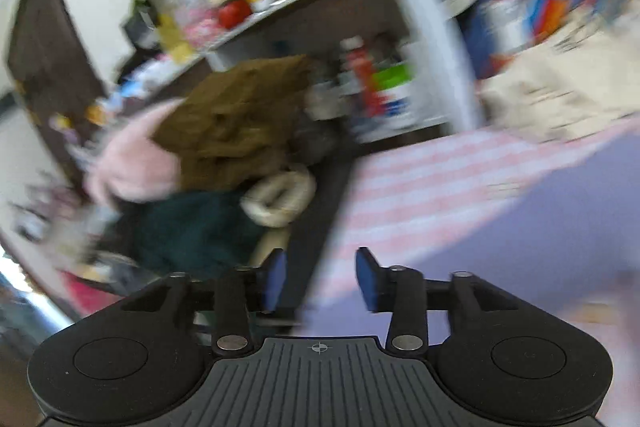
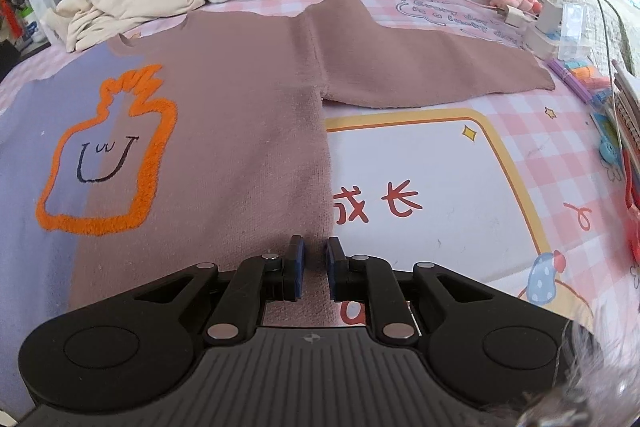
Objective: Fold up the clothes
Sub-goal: 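Lay the sweater flat on the mat and open both grippers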
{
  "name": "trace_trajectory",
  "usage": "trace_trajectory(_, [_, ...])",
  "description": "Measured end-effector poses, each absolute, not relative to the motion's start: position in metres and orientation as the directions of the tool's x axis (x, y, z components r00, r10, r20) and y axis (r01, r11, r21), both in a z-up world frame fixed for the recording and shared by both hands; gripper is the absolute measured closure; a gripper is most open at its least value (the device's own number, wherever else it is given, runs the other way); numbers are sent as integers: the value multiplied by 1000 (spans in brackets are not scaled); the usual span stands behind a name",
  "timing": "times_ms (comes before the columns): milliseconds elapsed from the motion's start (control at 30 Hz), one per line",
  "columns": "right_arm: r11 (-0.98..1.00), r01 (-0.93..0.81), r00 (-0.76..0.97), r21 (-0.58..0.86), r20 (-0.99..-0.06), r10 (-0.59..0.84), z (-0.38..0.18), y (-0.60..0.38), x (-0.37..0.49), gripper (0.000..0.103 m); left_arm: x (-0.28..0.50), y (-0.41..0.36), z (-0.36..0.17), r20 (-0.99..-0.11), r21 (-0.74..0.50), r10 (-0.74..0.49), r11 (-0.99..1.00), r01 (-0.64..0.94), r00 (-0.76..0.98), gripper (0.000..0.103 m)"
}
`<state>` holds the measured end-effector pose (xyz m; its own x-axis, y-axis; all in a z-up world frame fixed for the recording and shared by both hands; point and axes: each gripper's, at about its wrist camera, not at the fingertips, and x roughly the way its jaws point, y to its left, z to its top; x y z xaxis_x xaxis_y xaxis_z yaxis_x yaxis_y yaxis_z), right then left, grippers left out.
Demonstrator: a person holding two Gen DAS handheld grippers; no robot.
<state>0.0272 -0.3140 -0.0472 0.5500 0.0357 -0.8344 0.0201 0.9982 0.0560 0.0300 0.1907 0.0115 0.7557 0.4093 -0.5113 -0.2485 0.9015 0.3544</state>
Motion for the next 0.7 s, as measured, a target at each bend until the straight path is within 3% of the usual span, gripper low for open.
trace_trajectory(100, [995, 48, 554, 92, -831, 50, -46, -320, 24, 76, 5, 159, 1, -629, 42, 89, 996, -81, 772, 58])
trace_trajectory(200, [990, 65, 563, 129, -824, 70, -44, -326, 16, 68, -2, 125, -22, -693, -159, -121, 987, 13, 711, 58])
trace_trajectory(467, [987, -69, 537, 144, -829, 158, -46, -300, 0, 69, 16, 84, -48, -772, -133, -139, 990, 56, 620, 60])
trace_trajectory(533, [983, -112, 527, 146, -830, 183, -46, -291, -3, 76, 18, 84, -50, -779, -116, -129, 991, 62, 614, 63])
trace_trajectory(567, [980, -133, 521, 147, -831, 195, -46, -287, -5, 85, 19, 84, -50, -781, -107, -125, 992, 65, 611, 65])
trace_trajectory(600, [977, -154, 515, 148, -832, 207, -47, -282, -6, 89, 21, 86, -50, -784, -93, -116, 993, 69, 610, 75])
trace_trajectory(700, [964, -217, 496, 151, -834, 243, -47, -270, -11, 93, 25, 93, -48, -786, -49, -62, 998, 38, 615, 78])
